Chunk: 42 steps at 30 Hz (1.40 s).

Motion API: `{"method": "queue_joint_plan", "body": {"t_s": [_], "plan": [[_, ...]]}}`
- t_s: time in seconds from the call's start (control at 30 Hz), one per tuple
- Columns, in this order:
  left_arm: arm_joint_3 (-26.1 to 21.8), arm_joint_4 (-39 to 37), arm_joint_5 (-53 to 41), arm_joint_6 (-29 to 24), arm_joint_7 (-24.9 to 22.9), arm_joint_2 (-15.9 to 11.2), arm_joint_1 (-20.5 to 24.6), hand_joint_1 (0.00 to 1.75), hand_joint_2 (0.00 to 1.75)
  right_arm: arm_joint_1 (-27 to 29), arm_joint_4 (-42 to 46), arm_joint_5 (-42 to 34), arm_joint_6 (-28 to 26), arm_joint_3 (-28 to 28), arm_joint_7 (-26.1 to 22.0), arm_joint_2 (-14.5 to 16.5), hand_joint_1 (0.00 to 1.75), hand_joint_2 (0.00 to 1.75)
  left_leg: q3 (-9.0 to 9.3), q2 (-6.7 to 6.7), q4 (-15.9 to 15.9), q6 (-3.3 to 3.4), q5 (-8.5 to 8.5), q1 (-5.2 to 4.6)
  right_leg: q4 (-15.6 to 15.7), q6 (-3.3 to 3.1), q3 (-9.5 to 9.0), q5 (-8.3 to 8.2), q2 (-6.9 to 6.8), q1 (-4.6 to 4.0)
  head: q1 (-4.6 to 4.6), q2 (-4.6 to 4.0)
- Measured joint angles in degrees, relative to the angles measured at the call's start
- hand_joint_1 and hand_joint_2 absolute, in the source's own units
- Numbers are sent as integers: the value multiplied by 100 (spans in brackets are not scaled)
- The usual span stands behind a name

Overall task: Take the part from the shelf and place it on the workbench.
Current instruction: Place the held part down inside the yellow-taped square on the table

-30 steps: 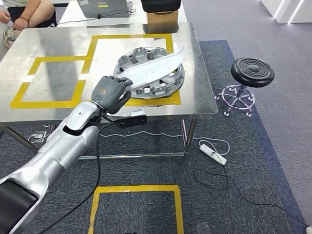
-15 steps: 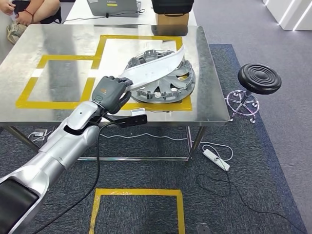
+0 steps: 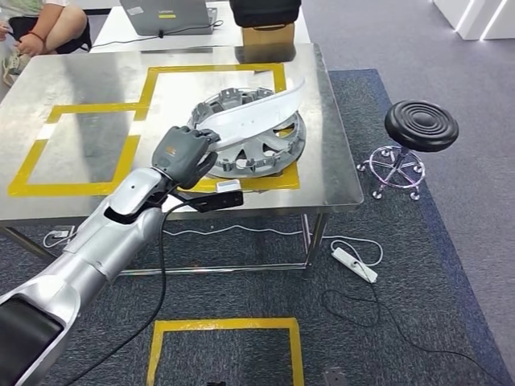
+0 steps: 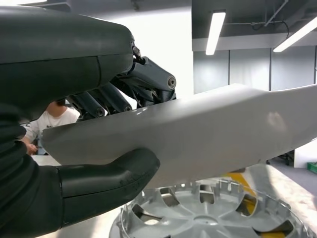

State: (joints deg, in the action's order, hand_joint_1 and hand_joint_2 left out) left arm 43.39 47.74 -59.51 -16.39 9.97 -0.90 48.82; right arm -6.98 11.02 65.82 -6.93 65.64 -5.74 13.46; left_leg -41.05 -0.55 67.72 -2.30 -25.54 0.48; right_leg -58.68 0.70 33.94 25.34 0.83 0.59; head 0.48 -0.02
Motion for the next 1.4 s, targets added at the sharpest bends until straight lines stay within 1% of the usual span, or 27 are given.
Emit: {"method": "queue_joint_plan", "body": {"t_s": [0.03, 0.07, 0.1, 0.23, 0.3, 0.37, 0.4, 0.43, 0.47, 0.53, 0.57, 0.63, 0.73, 0.77, 0.8, 0.87, 0.9, 0.93, 0.97, 1.03, 1.07, 1.1, 1.17, 1.27, 1.3, 1.37, 1.4], "plan": [[-2, 0, 1, 0, 0, -1, 11, 175, 175, -2, 0, 1, 0, 0, 0, 0, 0, 175, 162, 8, -387, 15, 209, -4, -10, 24, -24, 31, 9, -14, -2, 0], [-2, 0, 1, 1, 0, 1, 23, 175, 175, -6, 0, 1, 0, 0, 0, 0, 0, 175, 299, 14, -714, 41, 319, -6, -20, 51, -31, 58, 16, -28, -4, 0], [0, 0, 1, 1, 0, 5, 31, 175, 175, -9, 0, 2, 0, 0, 0, 0, 0, 175, 377, 17, -908, 68, 348, -10, -21, 78, -29, 76, 19, -43, 2, 0], [-2, 0, -1, 3, -1, -1, 38, 175, 175, -6, 0, 9, 2, -1, 1, 1, 0, 175, 436, 2, -1022, 207, 262, 1, -80, 188, 3, 165, -7, -48, 27, 0], [-5, 0, -1, 2, -2, -4, 43, 175, 175, -11, 0, 14, 2, -2, 1, 2, 0, 175, 480, 0, -1032, 263, 236, 16, -581, 236, 248, 411, -30, -42, 62, 0], [-2, 0, -2, 2, -2, -10, 33, 175, 175, -14, 0, 14, 1, -1, 1, 2, 0, 175, 512, -2, -1032, 289, 198, 10, -1378, 258, 693, 708, -36, -37, 80, 0], [-1, 0, -3, 2, -2, -14, 23, 175, 175, -12, 0, 13, 0, -1, 1, 2, 0, 175, 534, -3, -1031, 290, 176, 7, -1635, 263, 866, 739, -36, -38, 79, 0], [0, 0, -3, 2, -2, -17, 14, 175, 175, -12, 0, 13, 0, -1, 1, 2, 0, 175, 563, -5, -1031, 286, 152, 6, -1678, 264, 940, 648, -36, -37, 80, 0], [0, 0, -3, 2, -2, -18, 10, 175, 175, -13, 0, 13, -1, -1, 2, 2, 0, 175, 602, -9, -1031, 277, 125, 8, -1484, 261, 896, 442, -37, -35, 79, 0], [0, 0, -3, 2, -2, -17, 14, 175, 175, -14, 0, 15, -1, -2, 6, 2, 0, 175, 692, -15, -1030, 239, 59, 7, -732, 248, 595, -44, -37, -31, 80, 0], [0, 0, -3, 2, -2, -19, 22, 175, 175, -10, 0, 15, -2, -2, 7, 3, 0, 175, 719, -20, -1022, 212, 30, -1, -380, 234, 433, -170, -37, -30, 81, 0], [1, 0, -4, 2, -2, -26, 33, 175, 175, -9, 0, 15, -2, -2, 8, 5, 0, 175, 732, -27, -1026, 154, 3, -17, -83, 187, 282, -183, -28, -41, 72, 0], [-2, 3, -7, 1, -2, -33, 39, 175, 175, -4, 0, 15, -5, -1, 9, 7, 0, 175, 728, -20, -1002, 58, -58, -8, -40, 81, 240, -138, -13, -32, 54, 0], [-4, 5, -7, -1, -2, -35, 45, 175, 175, -4, 0, 15, -5, -2, 9, 7, 0, 175, 668, -16, -864, 27, -140, -7, -27, 50, 214, -127, -14, -19, 41, 0], [-5, 7, -7, -2, -2, -38, 49, 175, 175, -6, 0, 15, -6, -2, 8, 7, 0, 175, 542, -12, -611, 1, -263, -6, -17, 21, 187, -114, -17, -9, 31, 0], [-2, 5, -6, -2, -2, -46, 38, 175, 175, -7, 0, 15, -7, -2, 8, 7, 0, 175, 112, -9, 145, -28, -540, -6, -15, -21, 149, -79, -22, -10, 17, 0], [0, 5, -6, -1, -2, -51, 18, 175, 175, -4, 0, 15, -6, -2, 9, 7, 0, 175, -85, -9, 442, -31, -594, -5, -15, -31, 128, -60, -22, -10, 19, 0], [2, 4, -7, -1, -2, -55, -2, 175, 175, 1, 0, 15, -5, -1, 9, 7, 0, 175, -205, -9, 569, -26, -540, -5, -16, -35, 103, -39, -18, -10, 17, 0], [2, 4, -7, 0, -2, -58, -15, 175, 175, 4, 0, 15, -5, -1, 10, 7, 0, 175, -216, -8, 472, -13, -368, -5, -16, -34, 71, -15, -11, -11, 16, 0], [-3, 4, -7, 0, -2, -65, -13, 175, 175, 6, 0, 15, -4, 0, 9, 8, 0, 175, 16, -5, -196, 31, 144, -9, -16, -11, -4, 42, 6, -12, 16, 0], [-5, 4, -7, 0, -2, -69, -2, 175, 175, 2, 0, 14, -3, -1, 8, 9, 0, 175, 176, -3, -566, 52, 310, -15, -26, 13, -30, 77, 14, -25, 16, 0], [-6, 5, -7, 0, -2, -71, 8, 175, 175, -2, 0, 14, -3, -1, 7, 11, 0, 175, 290, -2, -828, 74, 385, -21, -30, 38, -41, 105, 18, -38, 22, 0], [-3, 5, -7, 0, -2, -69, 18, 175, 175, -8, 0, 13, -1, -1, 6, 14, 0, 175, 375, -6, -1018, 118, 336, -35, -23, 93, -44, 141, 18, -57, 31, 0], [-8, 6, -7, -1, -7, -82, 17, 175, 175, -6, 1, 14, 5, -1, 3, 14, 0, 175, 415, -9, -1048, 206, 300, -5, -143, 186, -1, 251, -8, -52, 55, 0], [-8, 7, -7, -2, -9, -86, 18, 175, 175, -7, 1, 14, 6, -2, 2, 15, 0, 175, 440, -9, -1058, 233, 288, 8, -386, 213, 114, 374, -18, -48, 70, 0], [-1, 7, -8, -1, -11, -89, 6, 175, 175, -8, 0, 14, 7, -2, 1, 15, 0, 175, 479, -11, -1058, 268, 248, 8, -1152, 247, 524, 681, -30, -39, 106, 0], [2, 7, -9, -1, -11, -92, -7, 175, 175, -7, 0, 11, 7, -1, 1, 15, 0, 175, 499, -12, -1058, 272, 227, 7, -1493, 257, 735, 769, -30, -36, 107, 0]]}}
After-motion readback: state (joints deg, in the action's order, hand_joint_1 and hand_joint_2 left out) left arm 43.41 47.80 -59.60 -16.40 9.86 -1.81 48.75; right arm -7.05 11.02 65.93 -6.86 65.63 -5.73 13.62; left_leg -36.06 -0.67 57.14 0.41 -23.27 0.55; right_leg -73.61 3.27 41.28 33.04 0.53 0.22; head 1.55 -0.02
